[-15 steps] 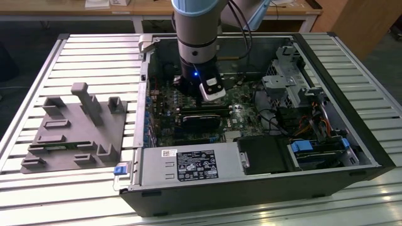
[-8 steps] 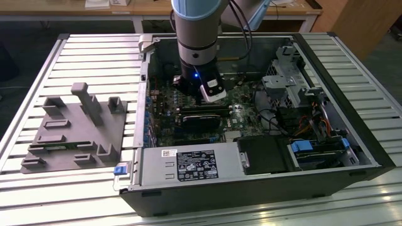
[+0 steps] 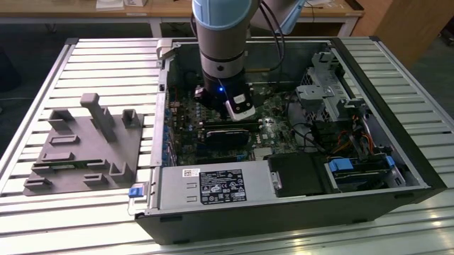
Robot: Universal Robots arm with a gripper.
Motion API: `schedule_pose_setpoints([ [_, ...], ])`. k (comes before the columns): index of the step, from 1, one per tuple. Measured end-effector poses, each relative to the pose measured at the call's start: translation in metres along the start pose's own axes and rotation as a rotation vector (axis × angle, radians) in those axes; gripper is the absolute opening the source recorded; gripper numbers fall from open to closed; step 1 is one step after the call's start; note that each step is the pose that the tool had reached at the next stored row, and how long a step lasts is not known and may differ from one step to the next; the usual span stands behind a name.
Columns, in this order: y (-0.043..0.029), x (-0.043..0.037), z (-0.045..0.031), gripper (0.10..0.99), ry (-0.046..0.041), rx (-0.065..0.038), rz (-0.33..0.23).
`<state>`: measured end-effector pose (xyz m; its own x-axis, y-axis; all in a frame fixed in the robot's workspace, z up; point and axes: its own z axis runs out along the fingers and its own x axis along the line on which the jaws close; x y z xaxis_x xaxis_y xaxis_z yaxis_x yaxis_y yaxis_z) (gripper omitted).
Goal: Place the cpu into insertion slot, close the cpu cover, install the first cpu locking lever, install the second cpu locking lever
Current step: 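Install the second cpu locking lever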
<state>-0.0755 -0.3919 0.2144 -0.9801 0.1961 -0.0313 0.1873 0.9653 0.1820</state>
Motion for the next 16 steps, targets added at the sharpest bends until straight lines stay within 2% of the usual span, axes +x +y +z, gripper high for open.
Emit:
schedule_pose_setpoints([
  [8, -0.0099, 0.005, 0.0023, 0.106, 0.0104, -0.05, -0.001],
  [12, -0.012, 0.008, 0.0052, 0.106, 0.0155, -0.076, -0.001],
  [16, -0.0127, 0.0083, 0.009, 0.106, 0.0188, -0.093, 0.0],
])
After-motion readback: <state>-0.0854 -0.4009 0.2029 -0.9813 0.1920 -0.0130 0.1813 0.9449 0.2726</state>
